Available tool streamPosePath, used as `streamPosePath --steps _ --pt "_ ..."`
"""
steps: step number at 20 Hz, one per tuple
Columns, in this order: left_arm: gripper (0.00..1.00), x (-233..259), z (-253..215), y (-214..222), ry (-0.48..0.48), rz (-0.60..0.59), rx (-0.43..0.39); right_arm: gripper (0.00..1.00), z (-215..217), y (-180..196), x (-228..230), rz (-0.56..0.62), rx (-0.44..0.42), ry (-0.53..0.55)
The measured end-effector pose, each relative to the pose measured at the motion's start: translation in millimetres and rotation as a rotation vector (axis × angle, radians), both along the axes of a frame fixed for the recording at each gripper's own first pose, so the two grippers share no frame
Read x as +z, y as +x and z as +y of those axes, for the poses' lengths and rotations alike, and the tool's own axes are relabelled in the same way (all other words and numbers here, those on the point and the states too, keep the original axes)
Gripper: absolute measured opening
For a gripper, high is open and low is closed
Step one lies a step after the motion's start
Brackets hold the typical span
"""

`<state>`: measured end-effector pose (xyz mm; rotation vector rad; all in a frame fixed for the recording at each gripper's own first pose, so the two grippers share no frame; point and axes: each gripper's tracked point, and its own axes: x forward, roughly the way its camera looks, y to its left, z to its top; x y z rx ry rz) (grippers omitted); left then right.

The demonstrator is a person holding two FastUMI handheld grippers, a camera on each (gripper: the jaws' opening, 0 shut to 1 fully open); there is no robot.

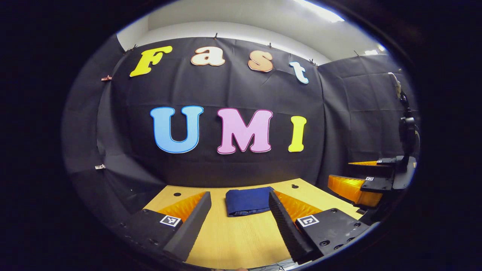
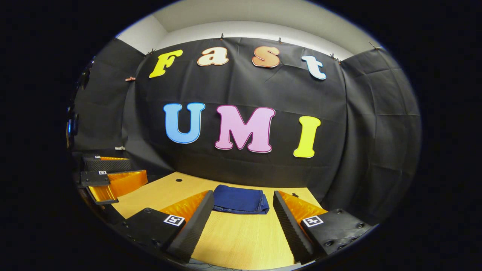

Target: Grasp the waist and the cuffs of the jeans and fold them to make the two legs overlap; first hold the waist and fold one-third of the jeans toward the cuffs, then hold the cuffs and fold the remaining one-third in the same direction to finish folding.

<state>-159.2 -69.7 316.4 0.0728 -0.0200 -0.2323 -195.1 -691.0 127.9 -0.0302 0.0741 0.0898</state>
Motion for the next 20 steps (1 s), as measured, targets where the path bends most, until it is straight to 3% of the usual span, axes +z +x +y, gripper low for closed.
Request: streamPosePath --steps 2,3,20 --pt "0.92 -5 2 2 -0.015 0.011 0.007 0.97 -1 -3 -4 0.012 -0.006 -0.001" --pt "0.96 -8 3 2 -0.027 0.017 0.007 0.97 -2 -4 -6 0.021 -0.011 0.001" --pt "0.96 -26 13 10 -0.043 0.064 0.005 0.97 18 -3 -18 0.053 -0.010 0.007"
